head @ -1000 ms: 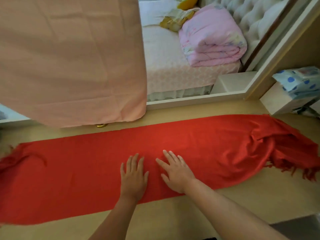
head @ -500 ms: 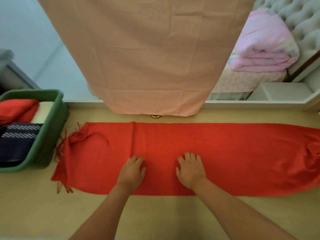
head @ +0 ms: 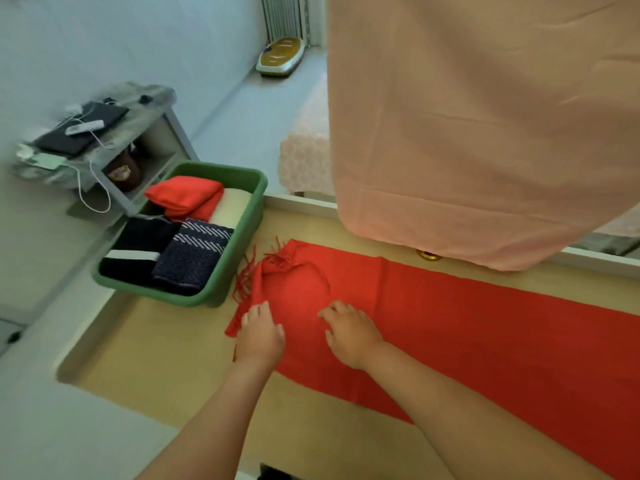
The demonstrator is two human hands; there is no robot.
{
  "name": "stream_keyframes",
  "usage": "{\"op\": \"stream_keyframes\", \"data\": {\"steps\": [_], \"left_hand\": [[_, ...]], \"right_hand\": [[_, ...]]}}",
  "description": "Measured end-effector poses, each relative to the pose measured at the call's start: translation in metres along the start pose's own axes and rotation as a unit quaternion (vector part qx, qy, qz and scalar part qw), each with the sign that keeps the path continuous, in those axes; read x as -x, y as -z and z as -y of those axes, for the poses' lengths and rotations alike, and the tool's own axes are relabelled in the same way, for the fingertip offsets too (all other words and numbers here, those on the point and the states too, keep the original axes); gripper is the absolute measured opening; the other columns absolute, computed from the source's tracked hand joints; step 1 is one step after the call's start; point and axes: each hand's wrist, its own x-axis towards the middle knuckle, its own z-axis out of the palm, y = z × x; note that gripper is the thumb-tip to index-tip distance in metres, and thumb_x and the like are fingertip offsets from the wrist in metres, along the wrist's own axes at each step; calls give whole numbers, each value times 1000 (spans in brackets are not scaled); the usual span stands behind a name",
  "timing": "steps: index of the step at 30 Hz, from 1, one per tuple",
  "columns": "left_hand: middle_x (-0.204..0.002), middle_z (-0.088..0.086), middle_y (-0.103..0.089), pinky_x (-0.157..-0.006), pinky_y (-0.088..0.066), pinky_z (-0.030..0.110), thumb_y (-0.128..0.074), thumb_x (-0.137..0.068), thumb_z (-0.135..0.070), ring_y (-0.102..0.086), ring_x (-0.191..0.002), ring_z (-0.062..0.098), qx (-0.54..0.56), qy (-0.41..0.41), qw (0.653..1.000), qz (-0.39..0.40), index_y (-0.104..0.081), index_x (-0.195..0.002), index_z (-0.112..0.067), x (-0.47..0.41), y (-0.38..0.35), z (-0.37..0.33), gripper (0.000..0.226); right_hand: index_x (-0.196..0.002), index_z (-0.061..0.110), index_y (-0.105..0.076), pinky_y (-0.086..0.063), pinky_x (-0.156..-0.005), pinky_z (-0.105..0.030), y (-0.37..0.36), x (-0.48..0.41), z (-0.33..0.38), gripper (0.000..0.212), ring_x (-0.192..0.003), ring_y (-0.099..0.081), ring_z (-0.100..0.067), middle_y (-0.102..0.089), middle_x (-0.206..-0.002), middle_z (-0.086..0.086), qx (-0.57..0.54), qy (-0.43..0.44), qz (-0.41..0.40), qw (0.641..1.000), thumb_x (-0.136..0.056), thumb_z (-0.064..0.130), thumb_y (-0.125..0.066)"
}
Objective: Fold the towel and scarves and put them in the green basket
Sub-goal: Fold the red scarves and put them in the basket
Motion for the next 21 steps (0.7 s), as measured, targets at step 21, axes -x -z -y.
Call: {"op": "stream_keyframes", "data": {"steps": [21], "left_hand": [[-91, 4, -55, -74, -43, 38, -55, -86, -20, -54, -88, 28, 125, -129, 983, 25, -45, -81, -15, -67, 16, 92, 12]], "right_hand": [[-120, 24, -62, -46, -77, -33, -8, -172, 89, 28, -106, -63, -33, -69, -114, -9, -13, -147, -41, 988, -97, 21, -47]]}}
